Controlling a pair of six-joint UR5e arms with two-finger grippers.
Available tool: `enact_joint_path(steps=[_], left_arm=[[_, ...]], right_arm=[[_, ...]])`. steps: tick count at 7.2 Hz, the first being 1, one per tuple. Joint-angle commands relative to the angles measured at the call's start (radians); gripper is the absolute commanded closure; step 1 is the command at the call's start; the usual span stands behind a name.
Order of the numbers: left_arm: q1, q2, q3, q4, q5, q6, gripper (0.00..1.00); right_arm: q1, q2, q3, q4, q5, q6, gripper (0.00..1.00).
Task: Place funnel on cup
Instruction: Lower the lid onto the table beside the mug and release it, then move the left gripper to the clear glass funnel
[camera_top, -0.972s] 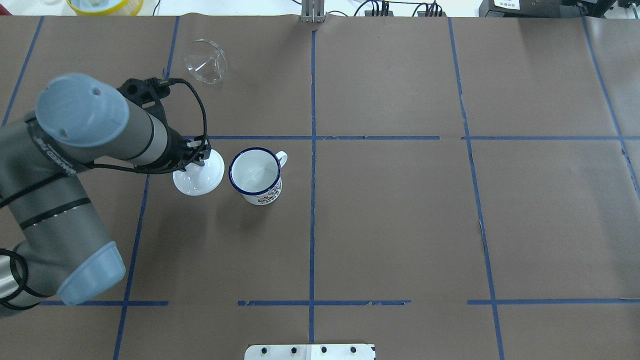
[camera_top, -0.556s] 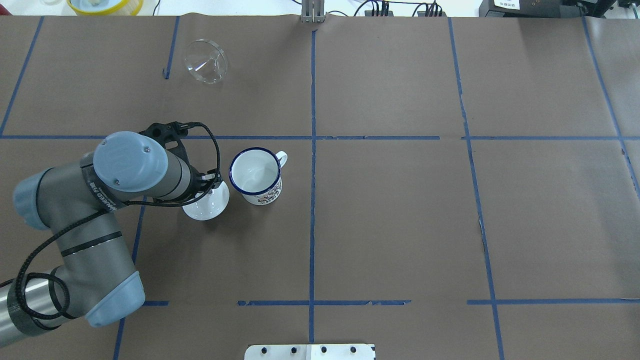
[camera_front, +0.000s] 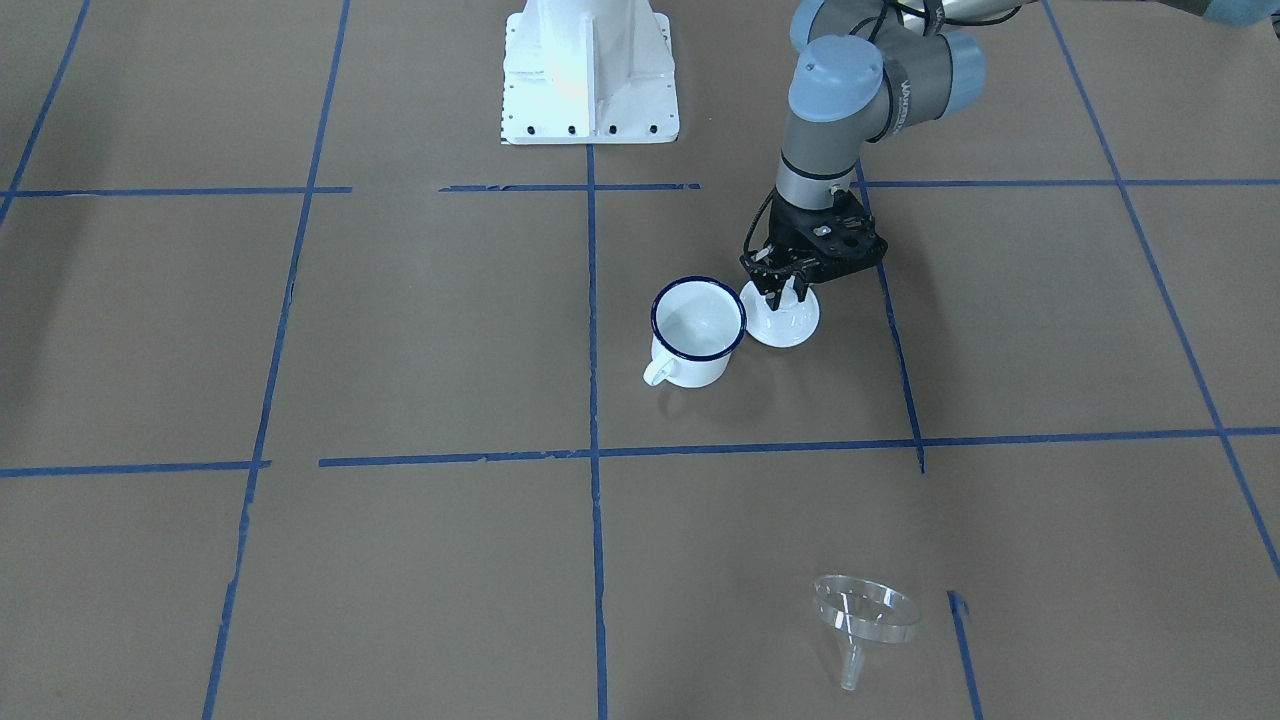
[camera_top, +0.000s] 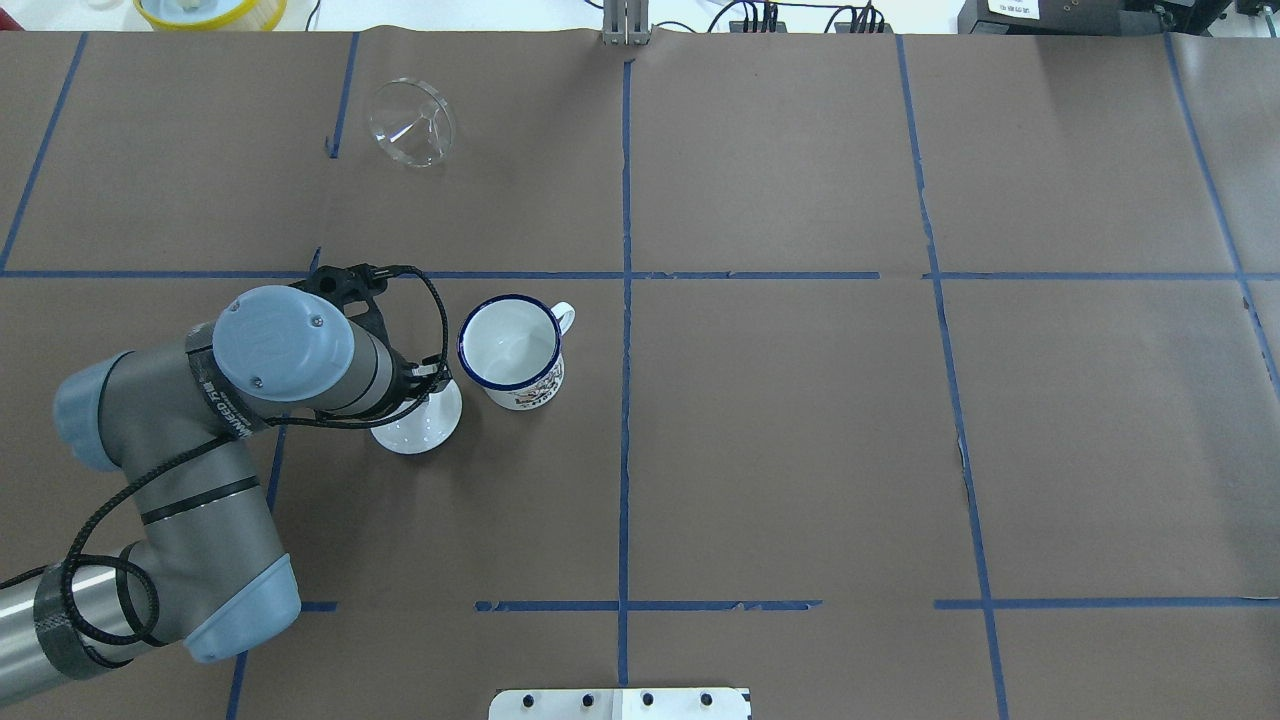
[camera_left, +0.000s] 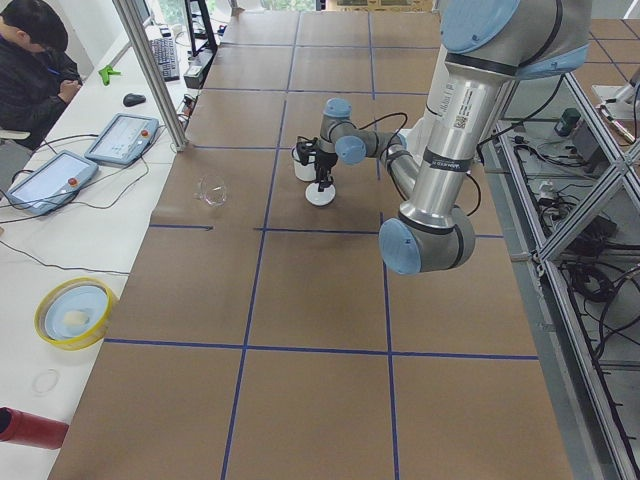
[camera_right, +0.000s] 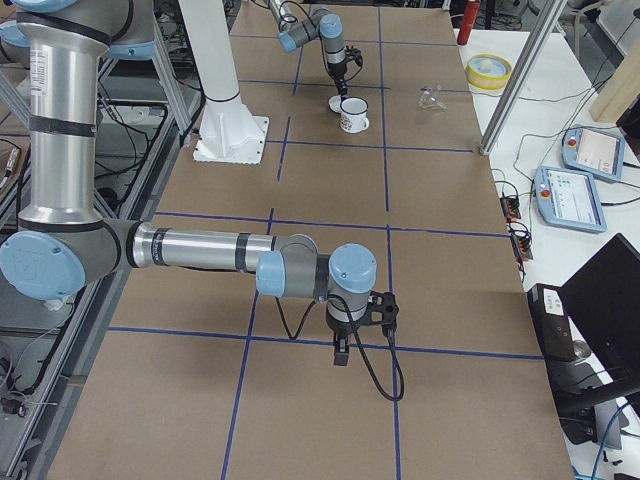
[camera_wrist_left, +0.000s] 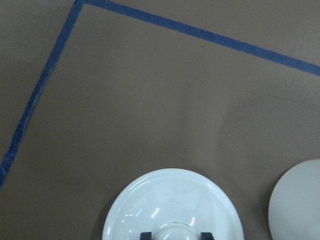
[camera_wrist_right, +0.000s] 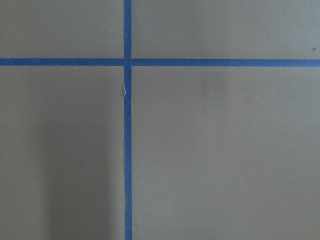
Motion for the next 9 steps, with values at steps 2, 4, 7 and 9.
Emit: enact_joint_path(steps=[2,4,7,9], left_arm=[[-0.05,-0.002,-0.082,0.001,-0.023,0.169,0.0],[-0.247,-0.022,-0.063,0.03,-0.211,0.374,0.0],[-0.412,-0.173,0.111,-0.019,-0.29,0.185,0.0],[-0.423,-0.176,0.3,-0.463,-0.146,-0.146,0.0]], right_arm=[[0.0,0.0,0.0,0.0,0.0,0.0,0.0],[0.0,0.0,0.0,0.0,0.0,0.0,0.0],[0.0,0.0,0.0,0.0,0.0,0.0,0.0],[0.0,0.0,0.0,0.0,0.0,0.0,0.0]])
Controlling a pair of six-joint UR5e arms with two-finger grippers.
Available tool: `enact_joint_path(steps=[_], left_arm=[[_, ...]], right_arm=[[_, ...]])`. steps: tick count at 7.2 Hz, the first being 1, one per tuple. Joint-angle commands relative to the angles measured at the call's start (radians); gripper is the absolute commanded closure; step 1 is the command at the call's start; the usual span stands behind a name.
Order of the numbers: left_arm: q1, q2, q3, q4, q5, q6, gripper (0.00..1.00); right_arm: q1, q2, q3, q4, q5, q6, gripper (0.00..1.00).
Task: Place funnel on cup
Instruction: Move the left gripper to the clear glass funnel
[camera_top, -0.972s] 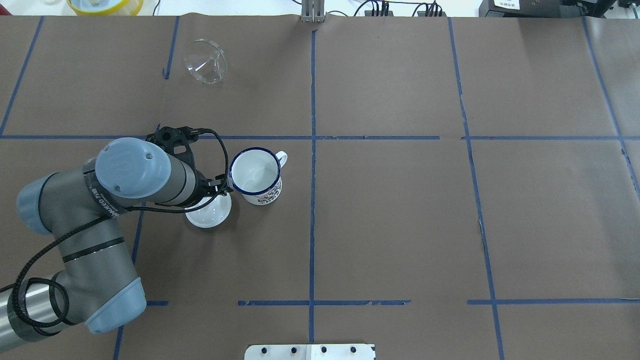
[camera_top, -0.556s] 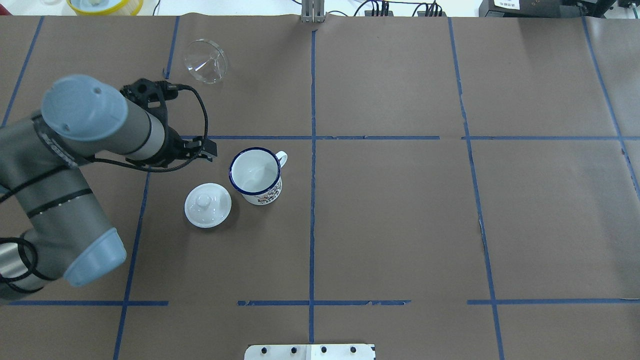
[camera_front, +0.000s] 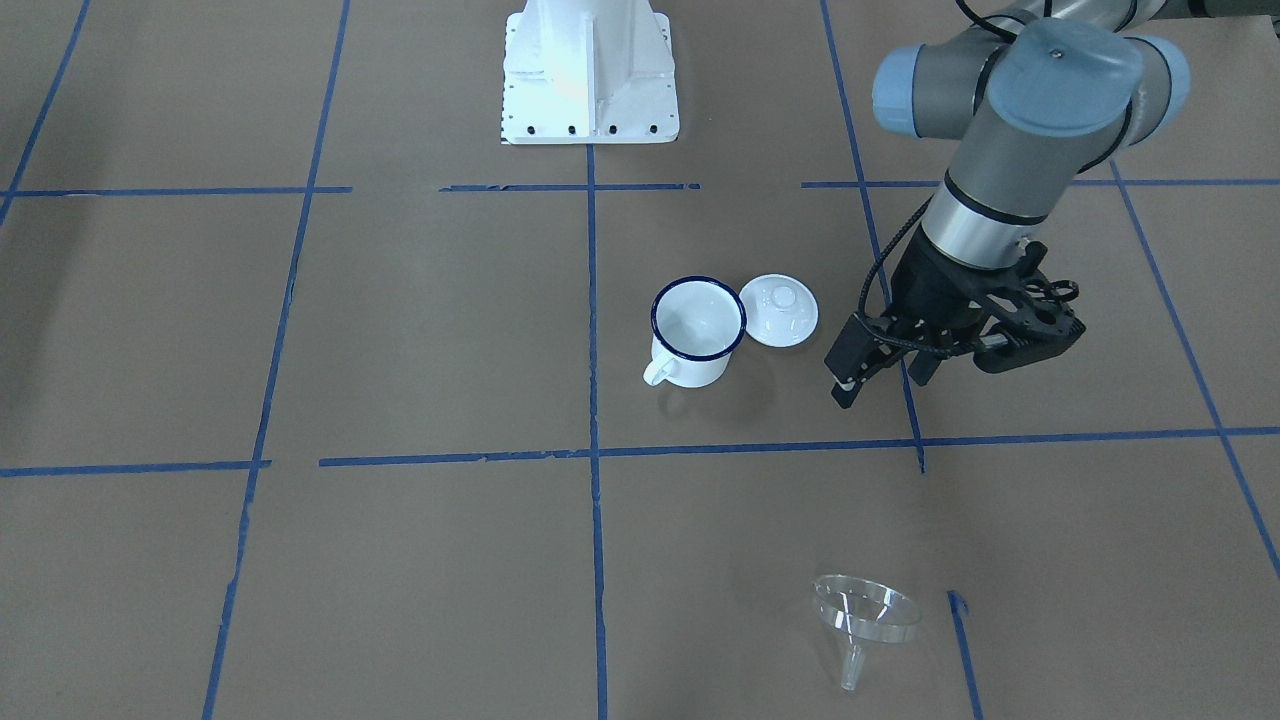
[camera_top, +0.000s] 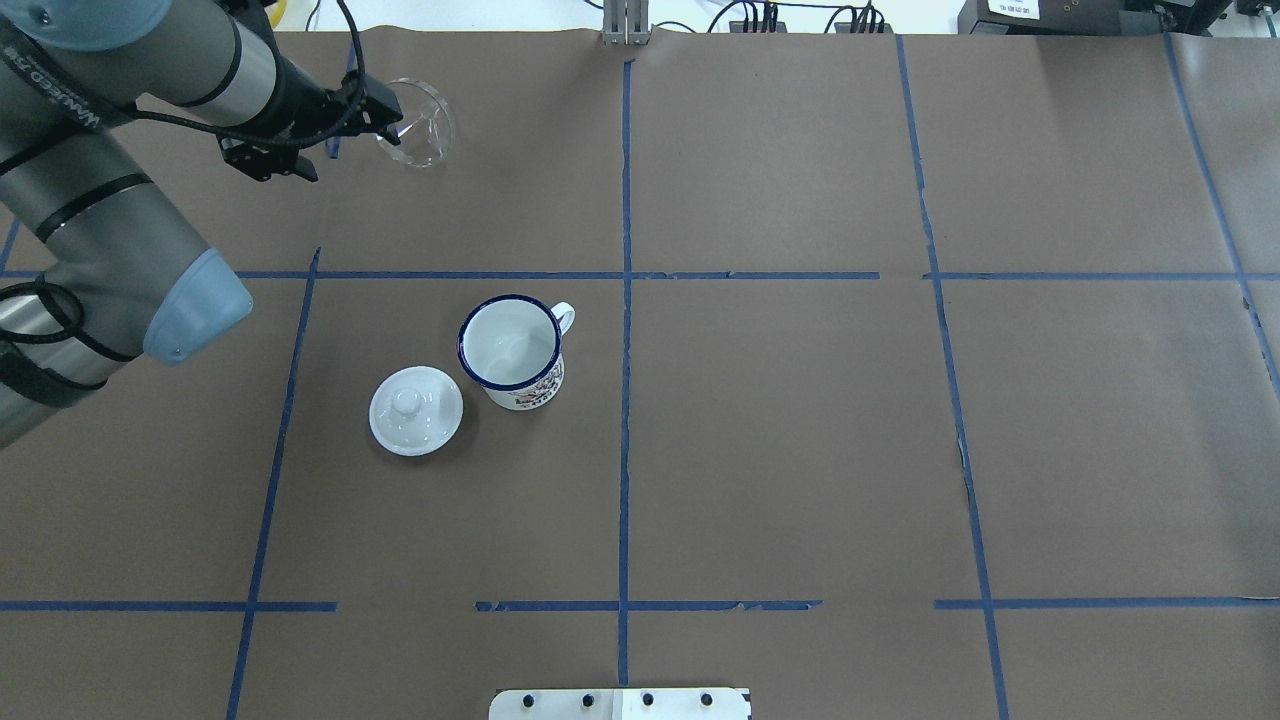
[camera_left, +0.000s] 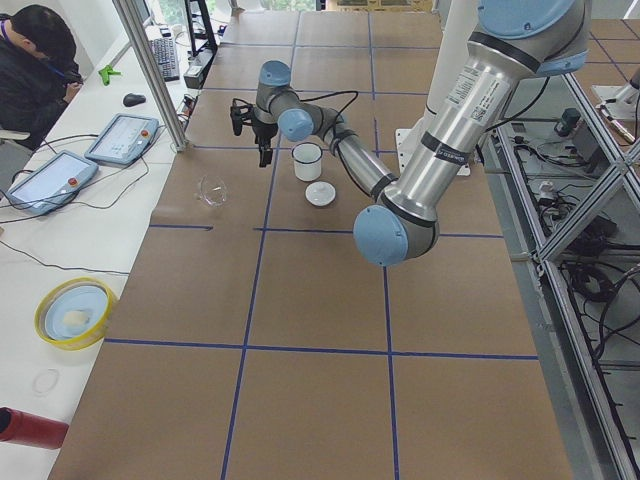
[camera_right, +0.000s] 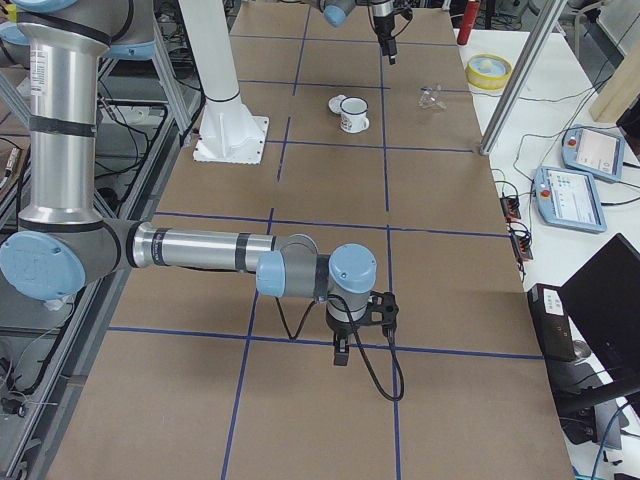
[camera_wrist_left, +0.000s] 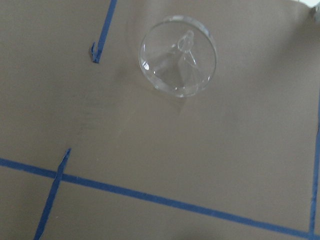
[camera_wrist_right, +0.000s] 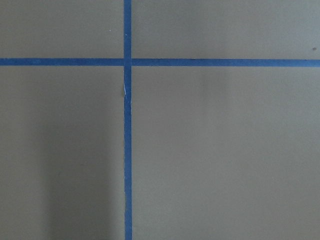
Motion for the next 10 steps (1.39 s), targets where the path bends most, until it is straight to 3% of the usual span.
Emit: enact_joint_path(steps=[1,2,3,5,7,10], left_arm=[[-0.002,-0.015,0.268,-0.533,0.22,-0.426,0.0],[0.039,-0.023,0.383,-0.695,0.401,-0.571,0.0],[0.053,-0.037,0.431,-0.697,0.449,-0.659,0.0],[0.102,-0.137,0.575,-0.695,0.509,-0.785,0.0],[0.123,-0.15,0.614,-0.697,0.537,-0.798,0.03],[0.121,-0.159,0.648,-0.703,0.551,-0.801,0.23]], right_arm=[[0.0,0.0,0.0,0.0,0.0,0.0,0.0],[0.0,0.0,0.0,0.0,0.0,0.0,0.0],[0.0,0.0,0.0,0.0,0.0,0.0,0.0],[0.0,0.0,0.0,0.0,0.0,0.0,0.0],[0.0,0.0,0.0,0.0,0.0,0.0,0.0],[0.0,0.0,0.0,0.0,0.0,0.0,0.0]])
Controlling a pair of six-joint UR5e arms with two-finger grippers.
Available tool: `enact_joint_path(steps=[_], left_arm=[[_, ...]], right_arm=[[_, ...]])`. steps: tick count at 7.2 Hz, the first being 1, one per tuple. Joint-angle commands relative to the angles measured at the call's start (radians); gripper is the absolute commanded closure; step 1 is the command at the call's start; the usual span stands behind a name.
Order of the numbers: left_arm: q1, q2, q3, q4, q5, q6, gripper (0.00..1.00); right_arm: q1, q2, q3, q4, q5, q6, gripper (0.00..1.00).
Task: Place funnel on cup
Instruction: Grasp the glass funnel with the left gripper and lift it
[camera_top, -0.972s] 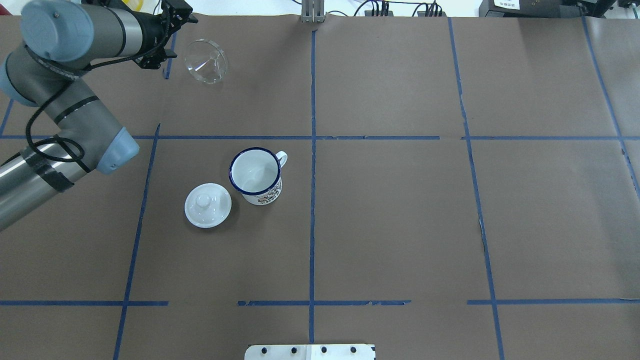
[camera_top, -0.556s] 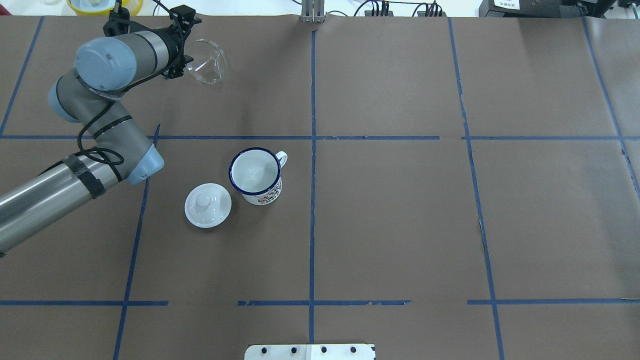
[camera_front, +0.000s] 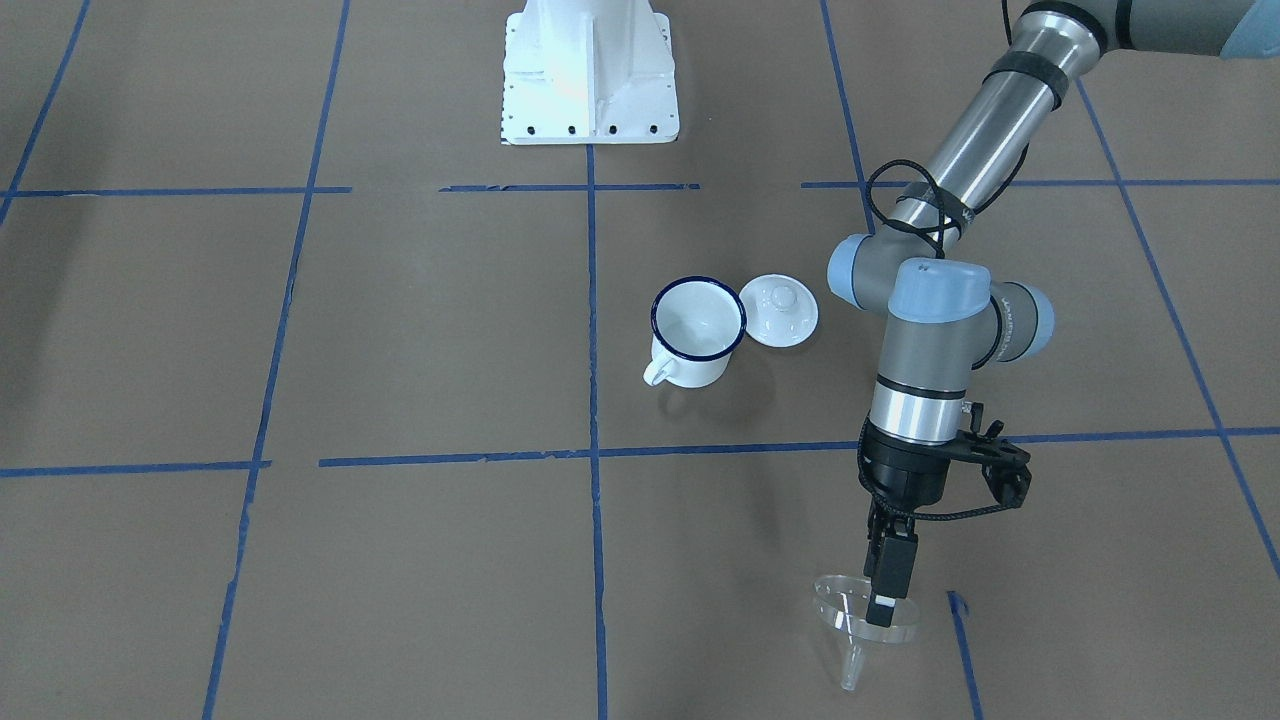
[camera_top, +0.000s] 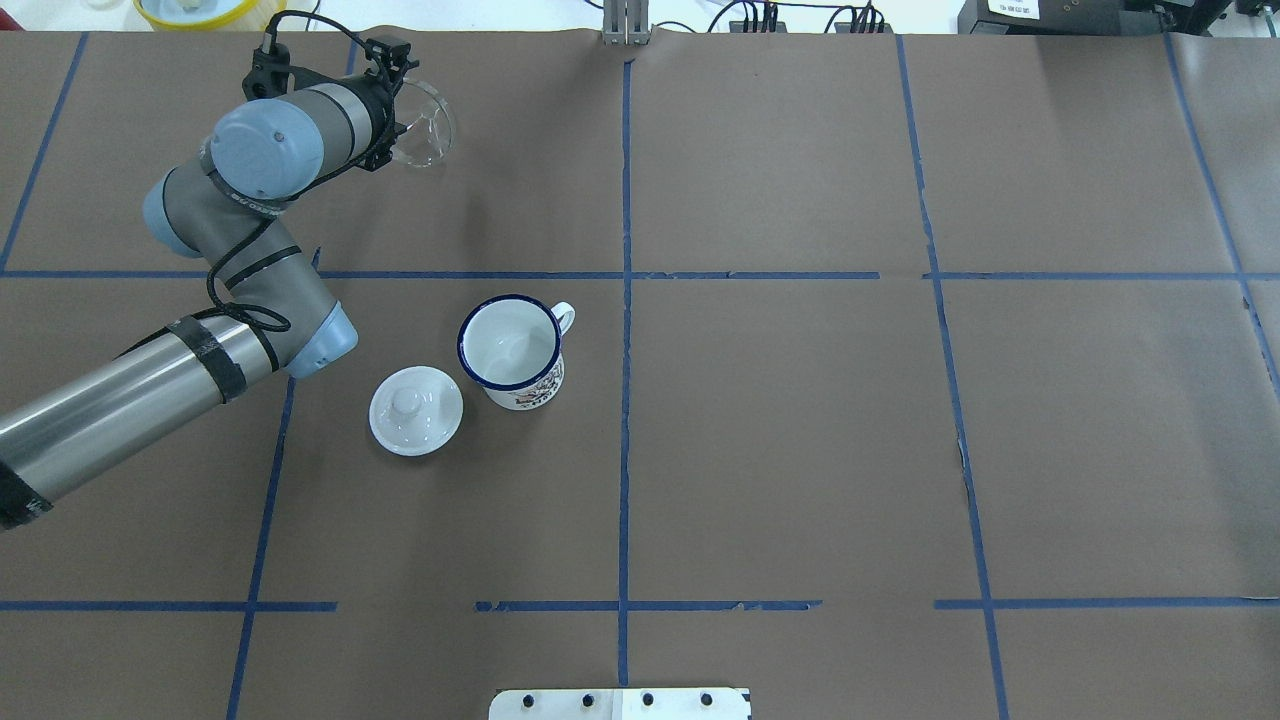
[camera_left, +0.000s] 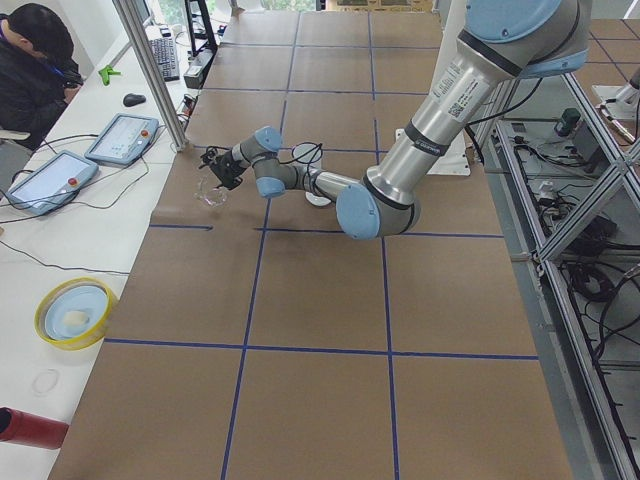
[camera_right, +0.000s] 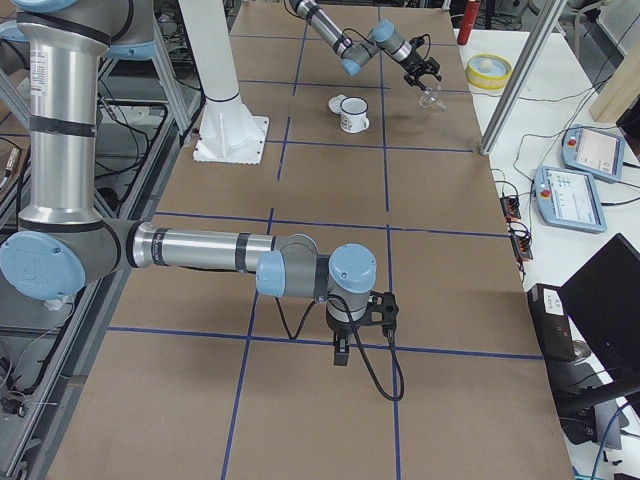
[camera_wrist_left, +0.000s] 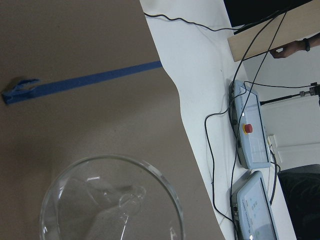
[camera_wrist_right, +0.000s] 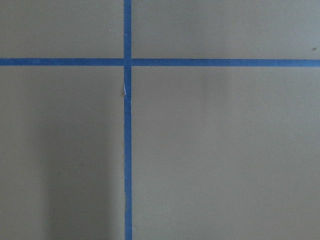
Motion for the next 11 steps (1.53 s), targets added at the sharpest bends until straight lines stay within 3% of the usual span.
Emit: enact_joint_path(steps=[1,5,6,9,10,11], left_arm=[[0.001,-0.018,0.029,-0.005,0.006,-0.001,0.35],[0.001,-0.043,0.092,-0.041,0.017,-0.004,0.68],[-0.001,-0.044,0.092,-0.043,0.015,-0.003,0.98],[-0.028,-0.058,0.069,-0.054,0.006,0.014,1.0],[-0.048,-0.058,-0.01,-0.043,-0.021,0.048,1.0],[-0.062,-0.057,-0.128,0.073,-0.079,0.065,1.0]], right_arm=[[0.0,0.0,0.0,0.0,0.0,0.0,0.0],[0.0,0.0,0.0,0.0,0.0,0.0,0.0],[0.0,0.0,0.0,0.0,0.0,0.0,0.0],[0.0,0.0,0.0,0.0,0.0,0.0,0.0],[0.0,0.0,0.0,0.0,0.0,0.0,0.0],[0.0,0.0,0.0,0.0,0.0,0.0,0.0]])
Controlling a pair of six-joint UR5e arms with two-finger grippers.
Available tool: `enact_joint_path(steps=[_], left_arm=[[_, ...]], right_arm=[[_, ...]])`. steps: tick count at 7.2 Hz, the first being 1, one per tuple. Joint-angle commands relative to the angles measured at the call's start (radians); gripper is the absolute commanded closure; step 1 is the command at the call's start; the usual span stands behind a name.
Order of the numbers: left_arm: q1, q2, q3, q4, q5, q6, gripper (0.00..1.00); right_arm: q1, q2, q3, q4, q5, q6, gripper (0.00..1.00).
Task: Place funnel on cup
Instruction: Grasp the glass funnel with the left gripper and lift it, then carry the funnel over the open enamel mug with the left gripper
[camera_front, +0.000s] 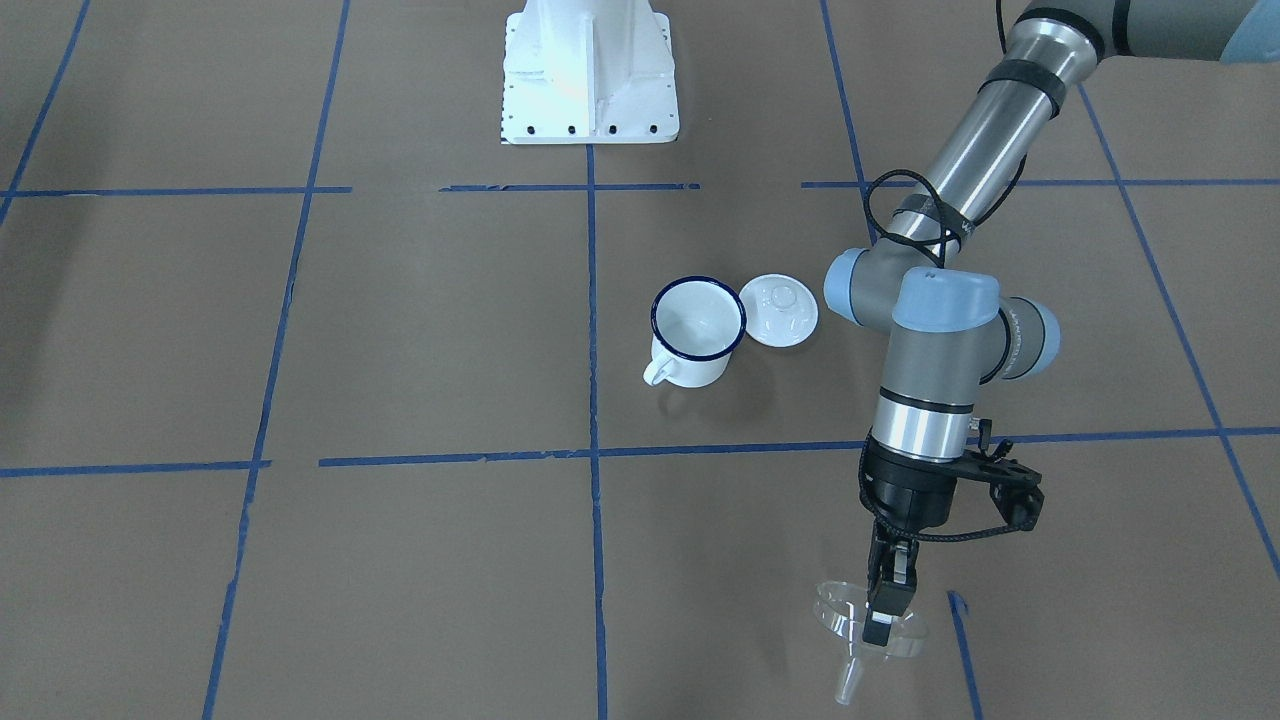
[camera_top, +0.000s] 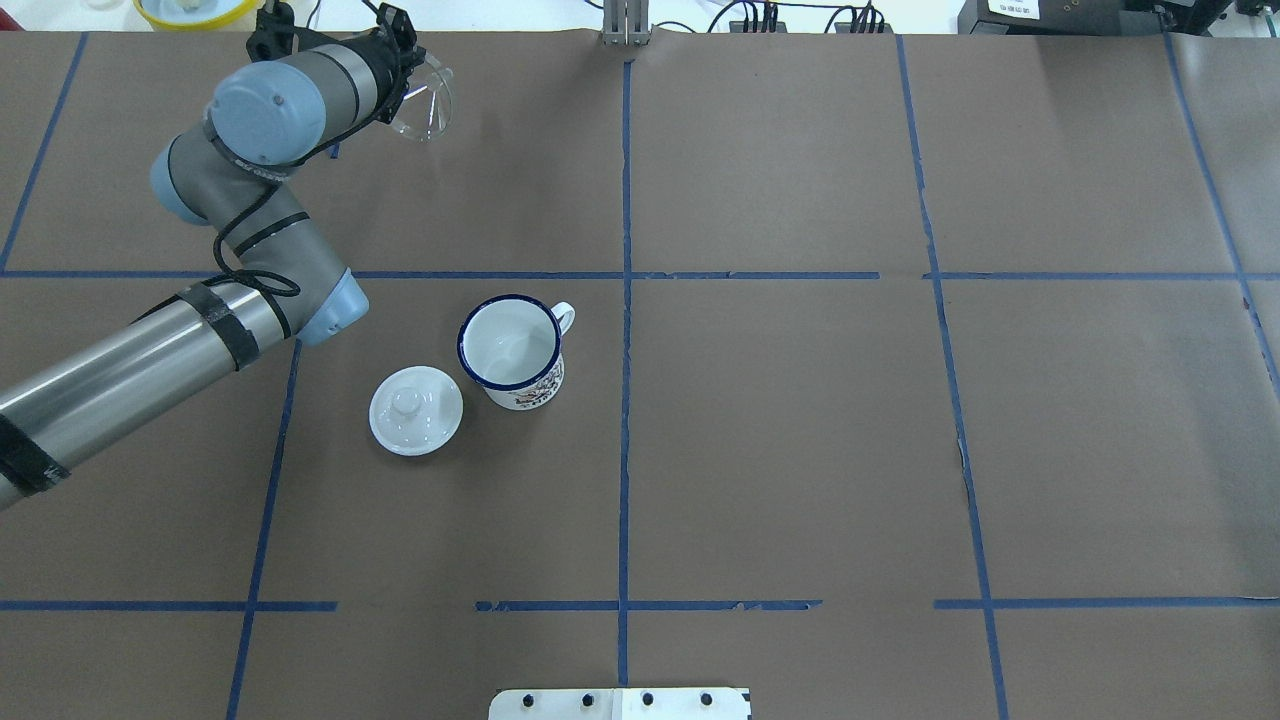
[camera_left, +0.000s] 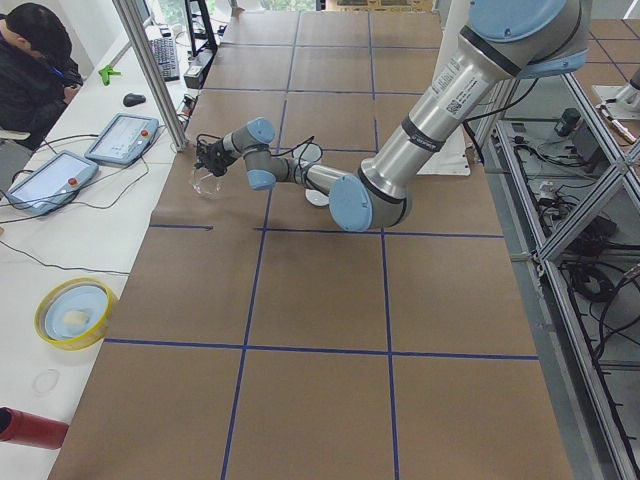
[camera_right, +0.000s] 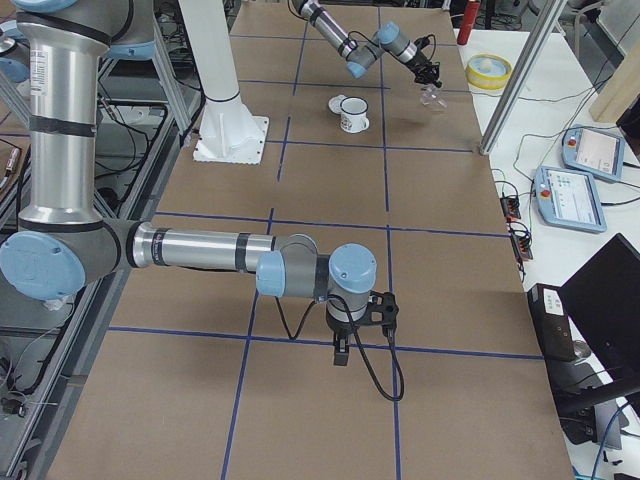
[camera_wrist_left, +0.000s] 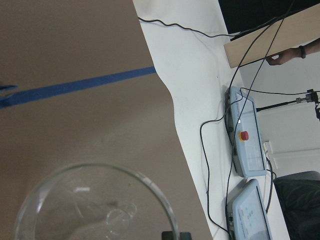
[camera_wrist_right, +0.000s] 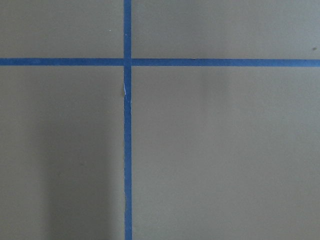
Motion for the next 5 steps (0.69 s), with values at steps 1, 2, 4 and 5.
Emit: enact_joint_path(steps=[1,2,4,5], left_arm=[[-0.026,0.001,-0.257,0.231,-0.115,0.045,1.0],[-0.025,0.003,-0.399,0.417,-0.239,0.106,1.0],[-0.02,-0.003,-0.707,0.921,-0.363,0.299,1.0],[-0.017,-0.028,-0.796,1.111,-0.413,0.362,1.0]], right_arm=[[0.0,0.0,0.0,0.0,0.0,0.0,0.0],[0.0,0.0,0.0,0.0,0.0,0.0,0.0],[0.0,0.0,0.0,0.0,0.0,0.0,0.0],[0.0,0.0,0.0,0.0,0.0,0.0,0.0]])
